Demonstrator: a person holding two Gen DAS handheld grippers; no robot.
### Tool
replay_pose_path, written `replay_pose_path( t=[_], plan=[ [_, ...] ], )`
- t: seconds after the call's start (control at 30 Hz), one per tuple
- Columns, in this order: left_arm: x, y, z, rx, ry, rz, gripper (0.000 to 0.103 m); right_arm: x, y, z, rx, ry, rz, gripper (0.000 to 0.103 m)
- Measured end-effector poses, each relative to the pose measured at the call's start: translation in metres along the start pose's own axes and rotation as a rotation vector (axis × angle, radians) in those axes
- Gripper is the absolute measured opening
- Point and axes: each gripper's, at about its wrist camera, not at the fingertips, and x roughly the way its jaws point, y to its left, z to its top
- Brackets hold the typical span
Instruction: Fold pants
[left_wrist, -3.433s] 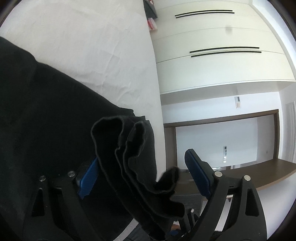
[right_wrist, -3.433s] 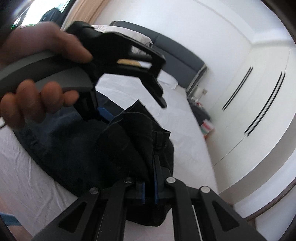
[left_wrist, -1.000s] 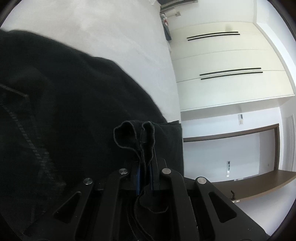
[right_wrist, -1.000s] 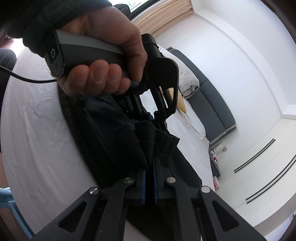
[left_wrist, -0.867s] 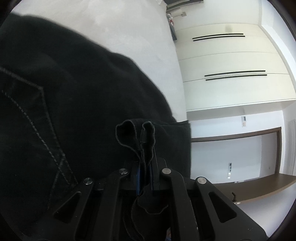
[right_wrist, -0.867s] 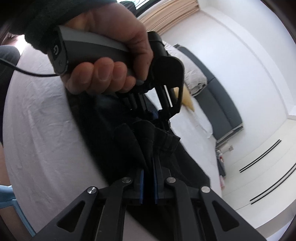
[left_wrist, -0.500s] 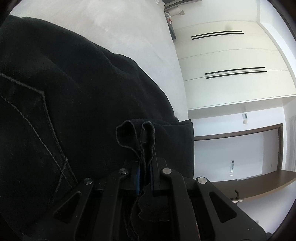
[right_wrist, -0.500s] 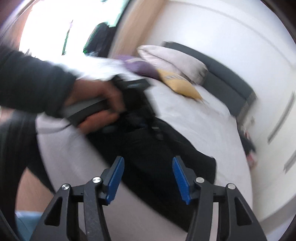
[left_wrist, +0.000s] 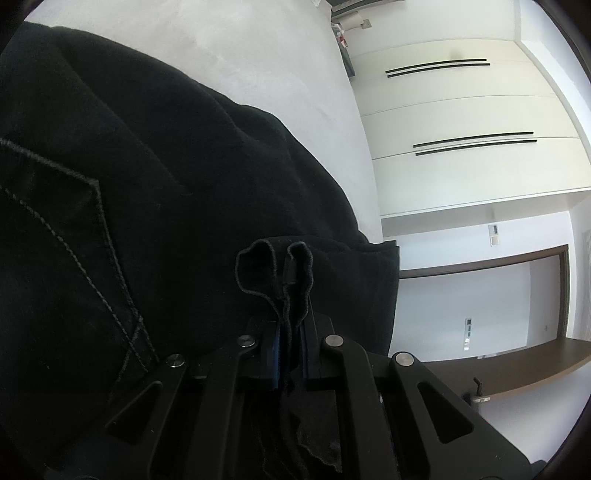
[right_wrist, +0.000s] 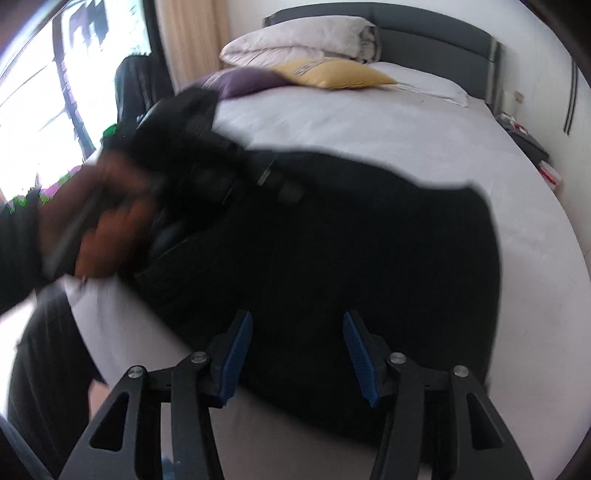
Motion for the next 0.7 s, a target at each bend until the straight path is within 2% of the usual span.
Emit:
replay_pose_path(
  t=[0.13, 0.27, 0.4, 0.43, 0.5, 0.57, 0.7],
  plan=[
    [0.0, 0.0, -0.001, 0.0, -0.008, -0.001, 0.006, -0.021, 0.001, -0.007, 0.041, -0.018, 0.031, 0.056],
    [0.0, 0.0, -0.002, 0.007, -0.014, 0.004, 0.006, -0.052, 0.005, -0.01, -0.03, -0.081, 0.036, 0.056],
    [-0.006, -0.003, -0.005, 0.018, -0.027, 0.007, 0.006, -0.068, -0.045, 0.008, 0.178, -0.204, 0.022, 0.056],
    [-0.008, -0.003, -0.006, 0.021, -0.027, 0.006, 0.007, -0.063, -0.057, 0.01, 0.214, -0.197, 0.028, 0.056],
    [-0.012, -0.002, -0.006, 0.025, -0.021, 0.008, 0.007, -0.041, -0.07, 0.006, 0.227, -0.126, 0.028, 0.056],
    [-0.017, 0.001, -0.007, 0.025, -0.02, 0.013, 0.008, -0.027, -0.073, -0.013, 0.22, -0.045, 0.012, 0.056],
    [-0.029, 0.003, -0.01, 0.037, -0.015, 0.038, 0.01, -0.045, -0.068, -0.024, 0.23, -0.074, 0.032, 0.056]
  ],
)
